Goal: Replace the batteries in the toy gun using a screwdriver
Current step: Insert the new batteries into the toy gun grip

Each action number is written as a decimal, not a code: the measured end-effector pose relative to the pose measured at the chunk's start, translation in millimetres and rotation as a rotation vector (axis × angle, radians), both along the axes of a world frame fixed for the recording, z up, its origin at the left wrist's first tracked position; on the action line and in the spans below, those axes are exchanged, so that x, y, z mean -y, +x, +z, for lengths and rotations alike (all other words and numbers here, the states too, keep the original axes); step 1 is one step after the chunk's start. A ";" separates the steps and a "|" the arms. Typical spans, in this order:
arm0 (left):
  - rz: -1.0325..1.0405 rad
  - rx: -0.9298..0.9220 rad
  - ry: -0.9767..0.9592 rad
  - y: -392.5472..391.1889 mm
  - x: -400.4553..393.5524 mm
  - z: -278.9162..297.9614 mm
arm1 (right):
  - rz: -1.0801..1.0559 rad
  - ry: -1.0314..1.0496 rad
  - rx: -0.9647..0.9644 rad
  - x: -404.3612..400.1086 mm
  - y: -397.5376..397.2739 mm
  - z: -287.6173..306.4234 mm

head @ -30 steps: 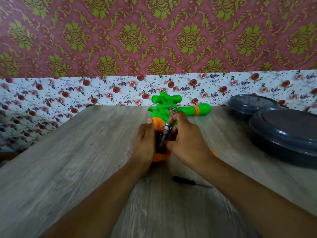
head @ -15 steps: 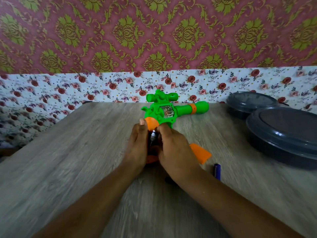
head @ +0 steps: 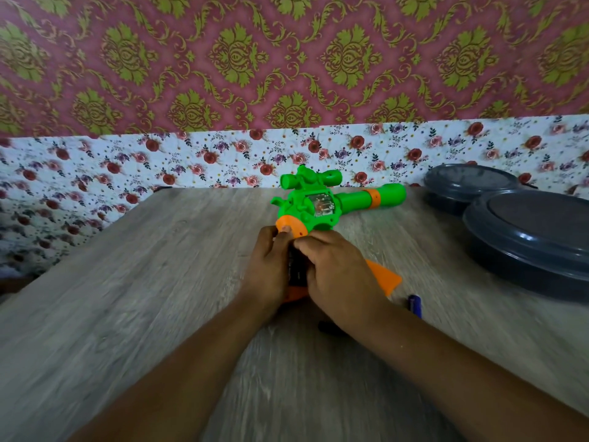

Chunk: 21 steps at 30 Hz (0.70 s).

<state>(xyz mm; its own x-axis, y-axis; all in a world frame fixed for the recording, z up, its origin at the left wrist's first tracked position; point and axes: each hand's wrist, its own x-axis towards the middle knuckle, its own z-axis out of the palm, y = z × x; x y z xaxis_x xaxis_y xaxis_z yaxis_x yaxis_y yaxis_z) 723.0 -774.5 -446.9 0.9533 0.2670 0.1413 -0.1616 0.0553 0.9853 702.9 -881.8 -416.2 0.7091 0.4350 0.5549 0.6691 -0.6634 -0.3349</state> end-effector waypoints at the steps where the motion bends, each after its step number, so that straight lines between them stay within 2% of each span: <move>1: 0.005 0.010 0.006 -0.5 -0.3 0.1 | 0.004 -0.017 0.006 0.0 -0.3 -0.4; 5: 0.035 0.008 0.068 -2.0 -1.1 0.7 | 0.023 -0.088 -0.043 1.9 0.9 -2.3; 8: 0.048 -0.012 0.097 -1.2 -1.7 0.5 | 0.022 -0.115 0.001 3.1 3.0 -4.6; 17: 0.024 -0.037 0.031 -6.7 1.5 7.7 | 0.088 -0.201 -0.028 9.0 7.6 4.9; 21: 0.022 -0.066 0.017 -7.4 1.9 7.4 | 0.084 -0.156 -0.034 9.3 3.6 6.9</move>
